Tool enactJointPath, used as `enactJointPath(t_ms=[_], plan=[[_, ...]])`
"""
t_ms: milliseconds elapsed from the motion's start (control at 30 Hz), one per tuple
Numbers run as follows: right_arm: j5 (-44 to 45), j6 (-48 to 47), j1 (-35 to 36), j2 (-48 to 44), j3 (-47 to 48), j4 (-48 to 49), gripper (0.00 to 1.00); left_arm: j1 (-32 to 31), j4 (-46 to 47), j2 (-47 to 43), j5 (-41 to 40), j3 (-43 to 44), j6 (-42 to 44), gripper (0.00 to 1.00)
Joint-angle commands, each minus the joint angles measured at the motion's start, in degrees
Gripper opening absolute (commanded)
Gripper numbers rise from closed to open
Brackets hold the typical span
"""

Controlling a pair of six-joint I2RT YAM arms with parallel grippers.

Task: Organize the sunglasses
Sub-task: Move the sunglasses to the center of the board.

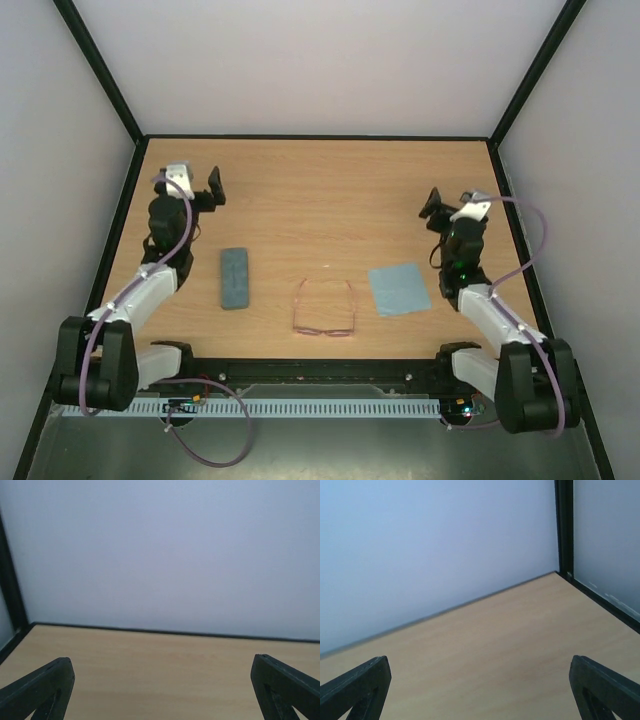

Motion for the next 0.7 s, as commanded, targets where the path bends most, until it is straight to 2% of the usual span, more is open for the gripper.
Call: enactJointPath(t_ms=[0,67,133,200,300,367,500,600,667], plan=[[-2.2,12.5,0.3,-4.5,14.9,-29.8,0.98,-1.7,-15.8,-0.9,4.1,10.3,-9.0,0.99],[-10.0,13.8,0.3,-4.8,21.9,-39.5,0.99,-2.6,-22.1,-0.1,5.2,17.0,-15.1,1.0],[-15.3,14.3,0.2,-5.8,24.3,-40.9,0.99,-3.5,-30.8,1.1,6.7,24.2,-20.9,0.99],[-19.5,15.6,0.1,-7.3,25.2,-42.2,0.98,-4.0,-37.5,2.2,11.8,30.6,-25.6,0.99],[-21.9,19.5,0.0,-7.5,28.3,-49.6,0.99,-4.0,-45.6,2.3,18.7,36.8,-29.8,1.0],[-22.7,24.6,-0.2,-7.4,28.6,-53.1,0.99,-3.3,-45.7,1.1,25.4,36.8,-31.1,0.99],[-37.8,25.3,0.6,-4.7,26.8,-54.0,0.99,-1.7,-38.6,-2.5,36.5,28.9,-40.2,1.0],[-36.8,23.5,6.4,-3.2,26.4,-57.4,0.99,-0.6,-33.2,-1.8,43.9,22.7,-45.9,0.99],[-33.3,22.3,12.0,-2.5,26.8,-62.2,0.98,-1.4,-38.5,-1.8,42.1,22.1,-42.9,1.0]])
